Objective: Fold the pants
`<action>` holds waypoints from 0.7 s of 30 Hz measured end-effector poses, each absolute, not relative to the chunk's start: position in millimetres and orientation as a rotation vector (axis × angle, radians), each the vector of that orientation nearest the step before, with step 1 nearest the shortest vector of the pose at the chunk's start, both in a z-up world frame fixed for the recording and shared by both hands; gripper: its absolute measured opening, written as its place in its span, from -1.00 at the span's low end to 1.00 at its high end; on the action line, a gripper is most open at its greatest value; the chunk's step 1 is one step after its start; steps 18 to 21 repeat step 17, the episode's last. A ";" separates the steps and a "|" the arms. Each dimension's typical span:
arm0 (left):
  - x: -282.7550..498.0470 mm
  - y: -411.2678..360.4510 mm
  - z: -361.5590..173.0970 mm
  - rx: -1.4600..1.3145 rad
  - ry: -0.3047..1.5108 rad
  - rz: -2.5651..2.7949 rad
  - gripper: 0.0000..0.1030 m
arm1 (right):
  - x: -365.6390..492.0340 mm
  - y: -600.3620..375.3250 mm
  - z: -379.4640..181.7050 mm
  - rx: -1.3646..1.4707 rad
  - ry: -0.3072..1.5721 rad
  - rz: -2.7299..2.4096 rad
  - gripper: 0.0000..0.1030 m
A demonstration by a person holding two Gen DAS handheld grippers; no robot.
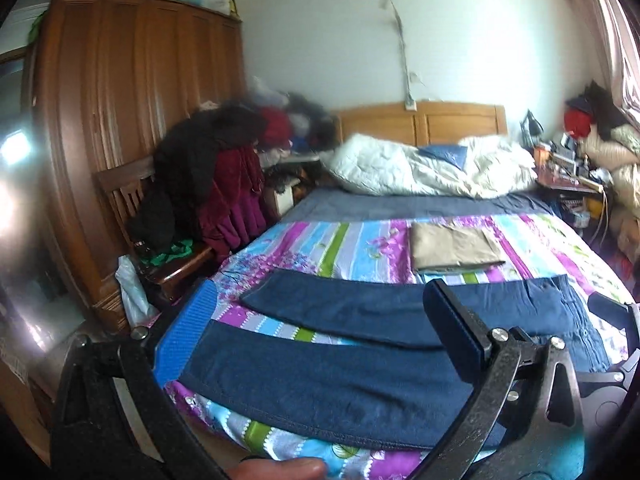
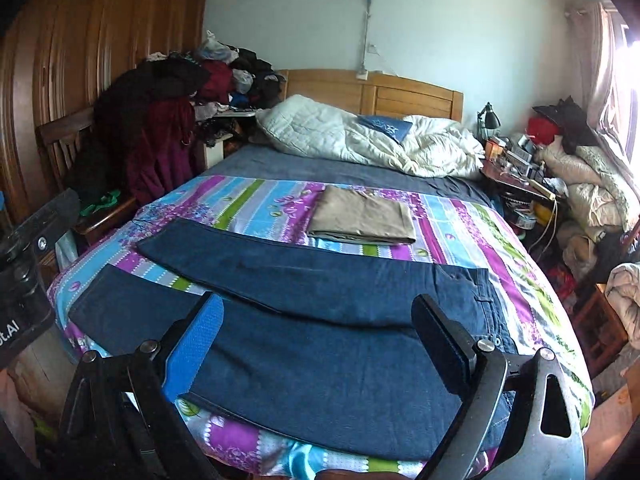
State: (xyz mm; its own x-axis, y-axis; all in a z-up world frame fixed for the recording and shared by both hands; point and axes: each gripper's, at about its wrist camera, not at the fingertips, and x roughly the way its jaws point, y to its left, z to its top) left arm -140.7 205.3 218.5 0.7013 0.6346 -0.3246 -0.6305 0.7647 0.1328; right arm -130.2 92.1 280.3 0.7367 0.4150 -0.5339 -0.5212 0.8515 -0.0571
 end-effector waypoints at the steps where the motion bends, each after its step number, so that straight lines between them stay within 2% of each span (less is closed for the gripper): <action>1: -141.4 207.8 218.2 0.002 0.360 0.702 1.00 | -131.7 92.9 281.9 -0.213 0.530 0.525 0.88; 7: -151.3 204.7 223.0 -0.030 0.316 0.685 1.00 | -142.0 91.0 285.2 -0.206 0.487 0.528 0.88; 11: -161.1 193.4 223.1 -0.015 0.243 0.734 1.00 | -149.9 75.0 283.9 -0.147 0.373 0.447 0.99; 21: -159.5 187.7 221.1 -0.006 0.247 0.730 1.00 | -150.8 60.5 286.2 -0.135 0.354 0.425 1.00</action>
